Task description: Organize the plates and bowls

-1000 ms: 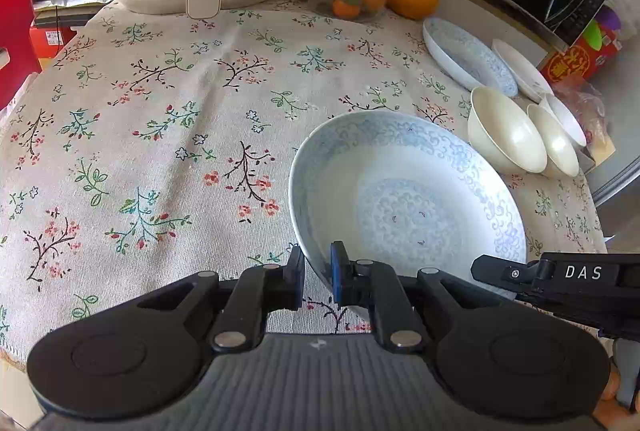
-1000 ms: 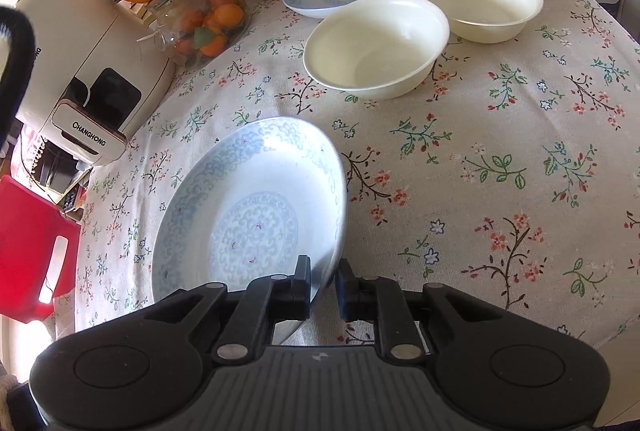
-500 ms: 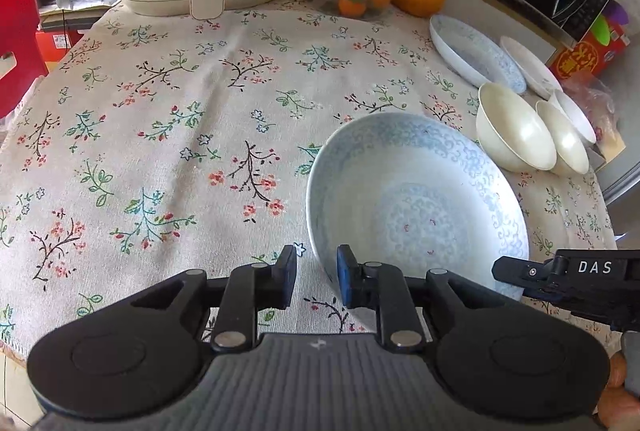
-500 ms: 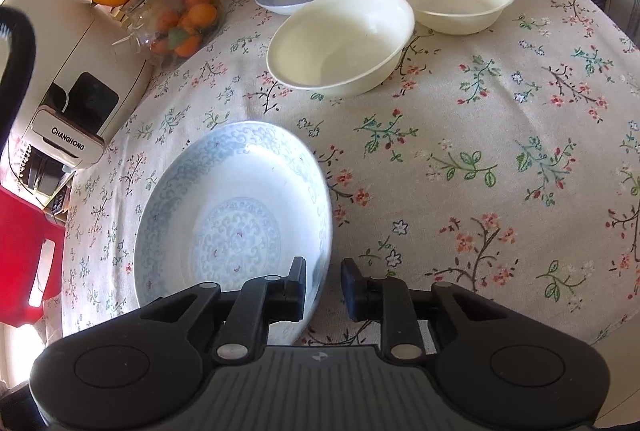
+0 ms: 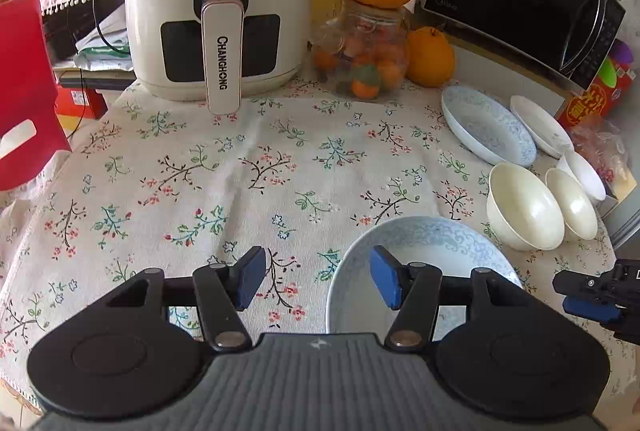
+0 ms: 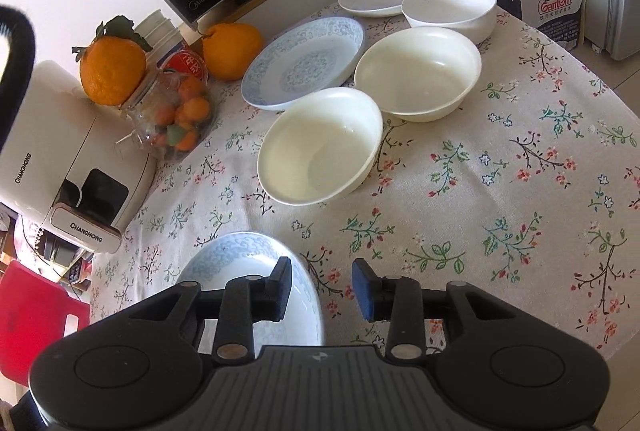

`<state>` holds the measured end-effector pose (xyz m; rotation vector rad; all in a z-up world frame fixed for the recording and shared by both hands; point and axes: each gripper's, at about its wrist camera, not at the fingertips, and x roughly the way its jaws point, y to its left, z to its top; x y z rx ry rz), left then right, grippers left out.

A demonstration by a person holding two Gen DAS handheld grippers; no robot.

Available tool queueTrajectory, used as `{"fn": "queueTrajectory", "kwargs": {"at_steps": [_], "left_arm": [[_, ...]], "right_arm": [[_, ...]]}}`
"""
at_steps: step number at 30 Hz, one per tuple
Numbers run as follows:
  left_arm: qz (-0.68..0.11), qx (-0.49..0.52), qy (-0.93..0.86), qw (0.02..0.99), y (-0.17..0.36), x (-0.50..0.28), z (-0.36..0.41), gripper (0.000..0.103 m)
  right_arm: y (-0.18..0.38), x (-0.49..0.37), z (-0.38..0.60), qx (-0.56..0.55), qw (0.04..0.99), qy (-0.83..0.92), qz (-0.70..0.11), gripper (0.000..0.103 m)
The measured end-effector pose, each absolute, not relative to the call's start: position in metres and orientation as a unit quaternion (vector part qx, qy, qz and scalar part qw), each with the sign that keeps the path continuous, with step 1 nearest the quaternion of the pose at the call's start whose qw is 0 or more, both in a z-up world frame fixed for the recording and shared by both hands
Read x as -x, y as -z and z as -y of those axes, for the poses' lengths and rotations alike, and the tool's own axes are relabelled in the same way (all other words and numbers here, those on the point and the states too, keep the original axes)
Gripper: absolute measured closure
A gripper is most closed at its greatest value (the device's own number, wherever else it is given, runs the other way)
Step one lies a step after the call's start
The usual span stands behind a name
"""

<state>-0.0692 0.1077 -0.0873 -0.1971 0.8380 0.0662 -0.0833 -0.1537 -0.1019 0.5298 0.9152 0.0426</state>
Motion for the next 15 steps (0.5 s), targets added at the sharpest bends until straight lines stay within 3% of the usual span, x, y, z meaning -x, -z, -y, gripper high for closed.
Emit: {"fn": "queueTrajectory", "kwargs": {"at_steps": [5, 11, 15], "left_arm": [[-0.395, 0.057, -0.033, 0.916, 0.081, 0.057, -0.096, 0.032], [-0.388, 0.020, -0.040, 0.921, 0.075, 0.038, -0.079, 0.022], [-0.393, 0.027, -0.043, 0.918, 0.069, 0.023, -0.072, 0.016]], "right_arm": [[0.092, 0.073, 0.156, -0.233, 0.875, -0.023, -0.423, 0.065], [0.074, 0.059, 0.152, -0.142, 0.913, -0.014, -0.381, 0.041], [0.071, 0.049, 0.150, -0.117, 0.919, -0.027, -0.377, 0.030]]}}
